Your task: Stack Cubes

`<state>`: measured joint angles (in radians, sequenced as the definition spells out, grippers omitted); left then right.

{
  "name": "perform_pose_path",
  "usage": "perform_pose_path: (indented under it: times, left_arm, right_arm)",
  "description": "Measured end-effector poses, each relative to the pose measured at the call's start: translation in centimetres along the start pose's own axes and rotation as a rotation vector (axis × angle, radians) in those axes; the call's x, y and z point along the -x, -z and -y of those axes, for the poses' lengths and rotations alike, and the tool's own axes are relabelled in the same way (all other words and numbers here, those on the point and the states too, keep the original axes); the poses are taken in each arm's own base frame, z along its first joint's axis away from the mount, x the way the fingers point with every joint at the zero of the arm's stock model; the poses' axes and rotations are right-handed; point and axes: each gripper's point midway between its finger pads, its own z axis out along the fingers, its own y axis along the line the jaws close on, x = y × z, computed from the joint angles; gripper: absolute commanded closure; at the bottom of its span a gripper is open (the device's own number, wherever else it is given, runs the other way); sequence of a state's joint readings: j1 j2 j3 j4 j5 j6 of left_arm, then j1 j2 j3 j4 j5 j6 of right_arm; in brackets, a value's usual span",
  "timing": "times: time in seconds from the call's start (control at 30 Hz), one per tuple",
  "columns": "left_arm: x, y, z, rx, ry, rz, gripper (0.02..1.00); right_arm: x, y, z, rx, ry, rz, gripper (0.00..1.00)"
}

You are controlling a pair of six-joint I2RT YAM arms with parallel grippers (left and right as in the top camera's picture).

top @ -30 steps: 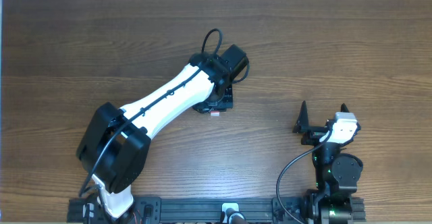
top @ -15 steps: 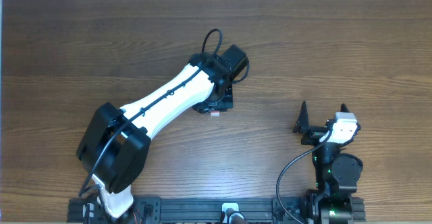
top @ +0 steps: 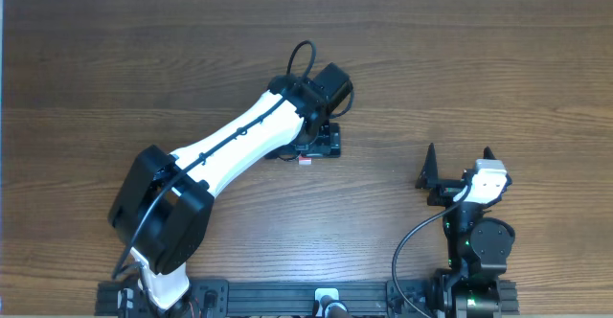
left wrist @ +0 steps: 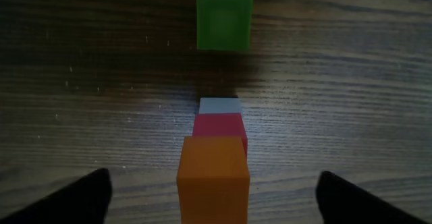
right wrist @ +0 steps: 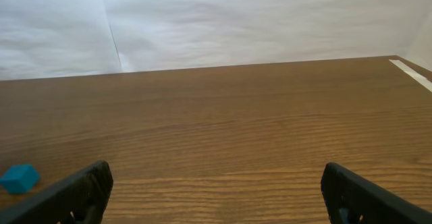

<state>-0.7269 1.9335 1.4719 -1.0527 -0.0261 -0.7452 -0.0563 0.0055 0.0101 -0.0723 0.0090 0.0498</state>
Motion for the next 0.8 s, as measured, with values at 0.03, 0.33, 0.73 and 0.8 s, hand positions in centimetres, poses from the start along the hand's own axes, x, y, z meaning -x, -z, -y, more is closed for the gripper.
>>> perform_pose_path:
  times: [0.03, 0.33, 0.73, 0.8]
  left_arm:
    - [0.0, 0.0, 0.0, 0.000, -0.001, 0.002, 0.023]
    - [2.3, 4.1, -3.0, -0.014, 0.056, 0.096, 0.018]
    - [3.5, 21.1, -16.9, 0.021, 0.200, 0.573, 0.018]
    - [2.9, 22.4, -17.4, 0.007, 0.200, 0.615, 0.018]
  right_arm:
    - [0.0, 0.0, 0.0, 0.000, 0.001, 0.000, 0.009]
    - [0.0, 0.0, 0.0, 0.000, 0.000, 0.000, 0.007]
    - [0.0, 0.0, 0.0, 0.000, 0.000, 0.000, 0.007]
    - [0.0, 0.0, 0.0, 0.000, 0.001, 0.000, 0.007]
